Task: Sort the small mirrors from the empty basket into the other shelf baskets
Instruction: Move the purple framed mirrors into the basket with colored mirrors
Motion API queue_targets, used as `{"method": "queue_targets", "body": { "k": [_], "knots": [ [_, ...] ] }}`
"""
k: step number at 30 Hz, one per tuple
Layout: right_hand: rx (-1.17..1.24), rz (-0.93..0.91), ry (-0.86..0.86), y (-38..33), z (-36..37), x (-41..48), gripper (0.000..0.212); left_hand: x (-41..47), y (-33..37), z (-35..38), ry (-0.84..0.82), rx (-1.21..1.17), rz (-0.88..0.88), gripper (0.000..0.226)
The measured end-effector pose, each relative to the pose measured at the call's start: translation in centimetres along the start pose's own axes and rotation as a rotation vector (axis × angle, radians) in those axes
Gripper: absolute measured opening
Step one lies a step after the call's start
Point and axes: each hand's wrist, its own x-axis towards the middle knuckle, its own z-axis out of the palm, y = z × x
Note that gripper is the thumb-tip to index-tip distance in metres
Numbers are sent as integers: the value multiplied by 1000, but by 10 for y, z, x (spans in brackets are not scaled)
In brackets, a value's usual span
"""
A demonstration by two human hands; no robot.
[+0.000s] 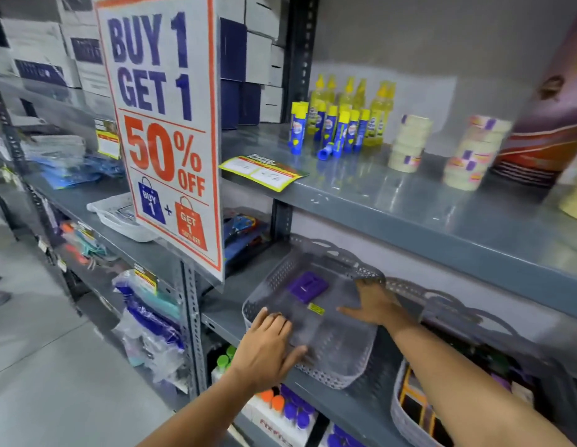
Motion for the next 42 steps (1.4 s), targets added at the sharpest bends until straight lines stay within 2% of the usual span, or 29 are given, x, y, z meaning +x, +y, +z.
{"method": "queue_targets", "body": {
  "k": [5,8,10,12,15,20,24,29,33,35,38,42],
  "knots": [
    [56,-11,-43,-34,24,45,105,0,-19,5,-62,0,32,55],
    [79,1,-52,-50,36,66,87,0,-25,11,-90,-32,58,58],
    [110,12,-39,-57,47,80,83,-1,-29,15,-84,-25,79,56],
    [130,21,-31,-64,55,88,86,-2,-31,17,-73,-30,94,55],
    [155,38,-51,-73,63,98,109,-1,-34,18,-71,-57,104,53],
    [224,27,-61,-68,60,108,90,-2,-35,19,-76,-83,90,48],
    [240,-36,-100,-59,52,101,104,-2,-35,18,-77,-89,86,45],
    [332,-124,-128,-32,25,76,95,1,-29,13,-70,-104,67,51],
    [461,-84,-1,4,-3,34,83,9,-1,11,-44,-115,113,45],
    [496,-96,46,23,-18,9,82,13,20,11,-68,-129,142,49],
    [519,-44,82,68,-37,-42,75,26,67,13,-79,-102,223,59],
    [531,156,102,140,-54,-121,75,44,147,15,-57,-97,365,62]
  ]
}}
